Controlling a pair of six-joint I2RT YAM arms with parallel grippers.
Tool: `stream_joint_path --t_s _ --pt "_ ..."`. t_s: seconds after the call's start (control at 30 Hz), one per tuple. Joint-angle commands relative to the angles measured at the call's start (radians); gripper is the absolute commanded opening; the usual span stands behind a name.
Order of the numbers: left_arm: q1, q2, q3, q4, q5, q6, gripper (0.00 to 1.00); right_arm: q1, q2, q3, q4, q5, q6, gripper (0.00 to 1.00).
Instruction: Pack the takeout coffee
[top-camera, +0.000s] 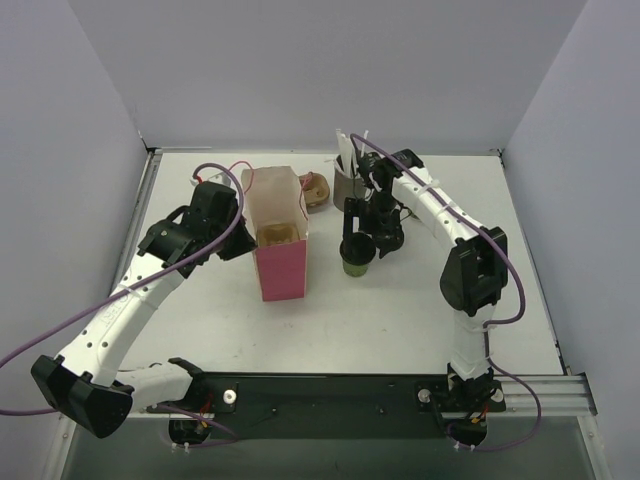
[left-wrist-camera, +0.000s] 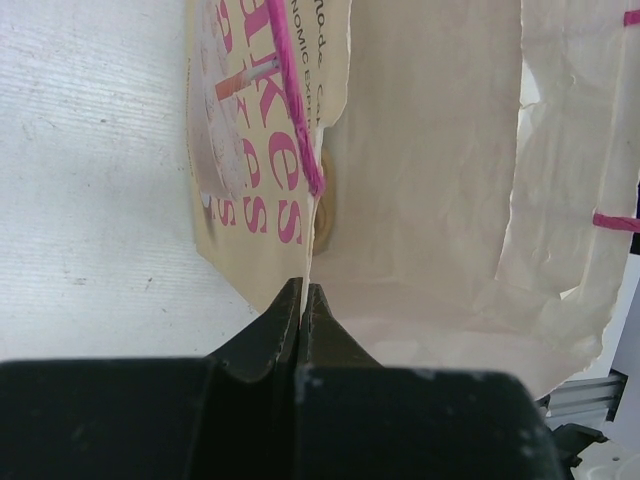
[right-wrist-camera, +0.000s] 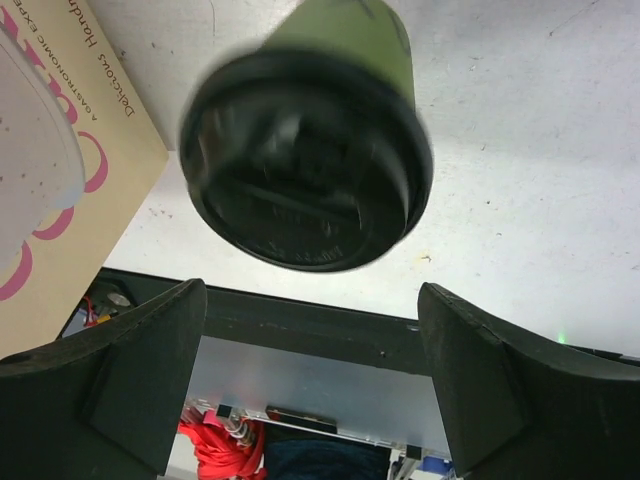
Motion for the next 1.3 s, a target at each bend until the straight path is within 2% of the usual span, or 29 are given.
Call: stream_joint_path --t_s 0.0,0.27,0.43,0.7,0.8,0.9,0.97,1.03,1.07,1.17,1.27 --pt "0.011 -0.026 -0.008 0.037 0.025 0.013 0.0 -0.004 0.009 0.033 -0.062 0.026 0.007 0.82" --pt "0.016 -0.032 -0.008 0.037 0.049 0.038 0.0 -0.015 -0.084 0.123 -0.055 0.126 0.049 0.82" --pt "0.016 -0.033 0.002 0.05 0.057 0.098 0.0 0.011 -0.274 0.138 0.101 0.166 0.081 0.8" --pt "0.014 -0.04 0.046 0.115 0.01 0.423 0.0 0.141 -0.406 0.148 0.325 0.221 0.088 0.82" --pt "0.013 -0.052 0.042 0.19 0.031 0.565 0.0 0.149 -0.382 0.197 0.342 0.216 0.088 0.82" --pt "0.005 -0.061 0.037 0.215 0.1 0.673 0.0 0.163 -0.359 0.226 0.37 0.207 0.069 0.78" --pt "-0.027 -0.066 0.026 0.216 0.088 0.737 0.0 0.186 -0.359 0.214 0.405 0.2 0.056 0.77" --pt "-0.064 -0.085 -0.007 0.236 0.065 0.817 0.0 0.192 -0.35 0.191 0.428 0.195 0.058 0.71" --pt "-0.114 -0.093 -0.021 0.248 0.01 0.837 0.0 0.192 -0.336 0.179 0.419 0.183 0.064 0.67" --pt "-0.168 -0.119 -0.063 0.285 -0.082 0.872 0.0 0.197 -0.334 0.103 0.398 0.17 0.072 0.65" --pt "-0.213 -0.142 -0.101 0.316 -0.124 0.874 0.0 0.201 -0.368 -0.016 0.399 0.183 0.065 0.61"
